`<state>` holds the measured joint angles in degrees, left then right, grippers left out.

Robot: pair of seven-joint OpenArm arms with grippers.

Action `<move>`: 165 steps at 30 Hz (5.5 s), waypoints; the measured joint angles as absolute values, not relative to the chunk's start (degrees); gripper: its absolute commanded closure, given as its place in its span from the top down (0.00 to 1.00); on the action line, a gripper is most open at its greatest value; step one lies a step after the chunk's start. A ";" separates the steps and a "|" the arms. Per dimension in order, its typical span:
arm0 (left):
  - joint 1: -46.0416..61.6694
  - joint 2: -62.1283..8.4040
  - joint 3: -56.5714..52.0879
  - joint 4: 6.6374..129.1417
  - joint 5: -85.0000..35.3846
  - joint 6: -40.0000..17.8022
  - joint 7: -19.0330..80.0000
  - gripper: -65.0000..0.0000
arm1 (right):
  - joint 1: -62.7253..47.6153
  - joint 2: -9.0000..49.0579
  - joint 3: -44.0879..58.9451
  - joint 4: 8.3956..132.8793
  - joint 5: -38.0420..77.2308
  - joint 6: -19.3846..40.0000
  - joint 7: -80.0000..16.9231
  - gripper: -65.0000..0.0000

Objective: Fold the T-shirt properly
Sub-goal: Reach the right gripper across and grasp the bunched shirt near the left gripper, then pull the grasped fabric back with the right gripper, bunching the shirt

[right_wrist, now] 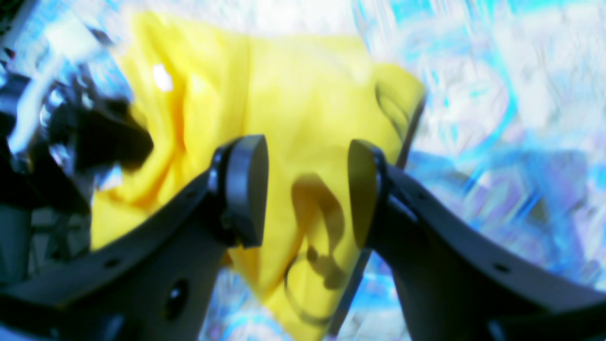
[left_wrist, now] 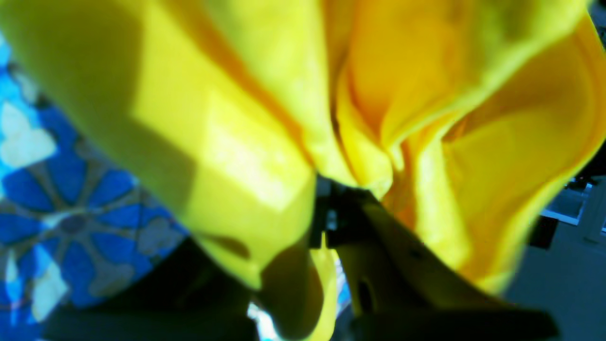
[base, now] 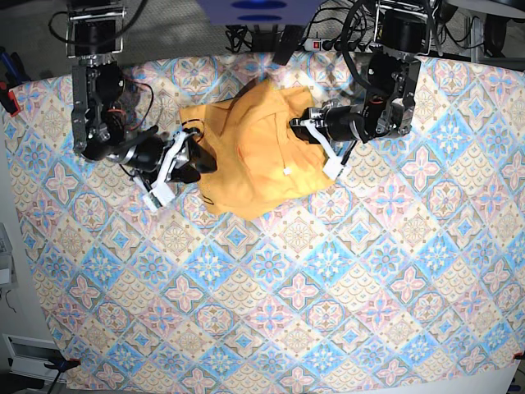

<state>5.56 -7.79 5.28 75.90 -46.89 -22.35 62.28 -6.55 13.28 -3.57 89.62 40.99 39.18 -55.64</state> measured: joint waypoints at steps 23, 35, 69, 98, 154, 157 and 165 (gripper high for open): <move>6.44 -8.91 4.19 76.55 -49.91 -23.64 61.45 0.76 | 2.83 13.30 -30.13 80.07 40.88 39.29 -53.95 0.41; 11.84 -9.39 -5.65 81.97 -49.06 -22.96 61.39 0.76 | 3.51 13.04 -27.38 82.85 41.30 39.40 -53.69 0.41; 15.09 -9.67 3.05 86.21 -48.16 -22.79 61.67 0.76 | 17.45 13.17 -45.34 88.03 8.38 40.27 -46.65 0.53; 15.25 -9.69 2.87 86.19 -48.18 -22.81 61.47 0.76 | 25.87 9.41 -57.28 69.76 8.12 40.29 -40.60 0.08; 16.29 -9.82 3.20 86.85 -47.81 -22.83 59.16 0.76 | 19.51 1.26 -38.33 77.32 15.59 39.88 -39.79 0.56; 18.37 -10.68 3.07 91.35 -46.94 -22.35 59.81 0.76 | 18.48 2.98 -35.09 78.46 15.70 39.88 -39.27 0.56; 19.92 -11.46 1.04 97.19 -47.55 -22.57 59.77 0.76 | 17.61 8.47 -34.98 79.29 15.44 39.79 -39.86 0.21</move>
<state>19.92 -11.46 1.04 97.19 -47.55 -22.57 59.77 17.61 8.47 -34.98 79.29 15.44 39.79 -39.86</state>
